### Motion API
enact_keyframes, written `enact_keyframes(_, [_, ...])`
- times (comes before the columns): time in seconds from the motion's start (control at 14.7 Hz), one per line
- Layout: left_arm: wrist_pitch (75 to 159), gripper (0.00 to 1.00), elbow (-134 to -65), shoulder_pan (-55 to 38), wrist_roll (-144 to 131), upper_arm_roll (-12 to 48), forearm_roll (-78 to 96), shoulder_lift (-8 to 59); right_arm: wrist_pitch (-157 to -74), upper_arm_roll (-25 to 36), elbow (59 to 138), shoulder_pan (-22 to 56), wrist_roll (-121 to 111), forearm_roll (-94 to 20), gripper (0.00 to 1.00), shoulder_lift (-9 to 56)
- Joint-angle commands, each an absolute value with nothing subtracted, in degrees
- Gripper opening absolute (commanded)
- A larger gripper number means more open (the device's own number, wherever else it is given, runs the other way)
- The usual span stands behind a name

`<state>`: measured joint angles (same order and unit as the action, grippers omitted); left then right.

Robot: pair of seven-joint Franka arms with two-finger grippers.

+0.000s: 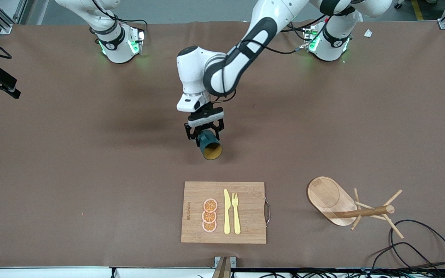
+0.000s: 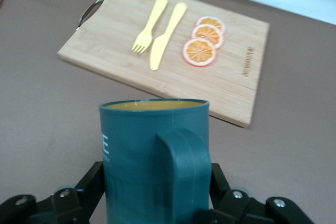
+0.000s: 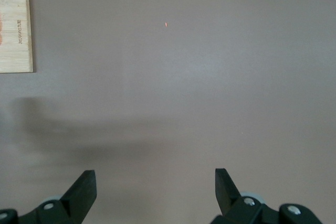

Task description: Transfer cup from left to right arm and place

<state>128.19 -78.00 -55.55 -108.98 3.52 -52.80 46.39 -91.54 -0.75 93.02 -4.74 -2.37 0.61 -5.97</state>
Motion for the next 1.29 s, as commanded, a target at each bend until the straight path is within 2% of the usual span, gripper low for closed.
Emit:
enact_keyframes(0.0, [127.1,0.76,-76.6,-58.3,-114.1,2.7,-62.6,49.7,-91.6,-1.1,93.3,-5.4,-2.3,0.1,1.00,-6.2])
enact_keyframes(0.68, [122.4,0.75,-76.5,-63.9,-131.7,2.8,-87.6,56.3,-91.5,-1.1,93.4,-5.4,-2.3,0.1,1.00,-6.2])
enact_keyframes(1.23, [118.3,0.74,-76.5,-66.5,-135.6,2.8,-96.8,60.0,-91.5,-1.1,93.5,-5.5,-2.3,0.1,1.00,-6.2])
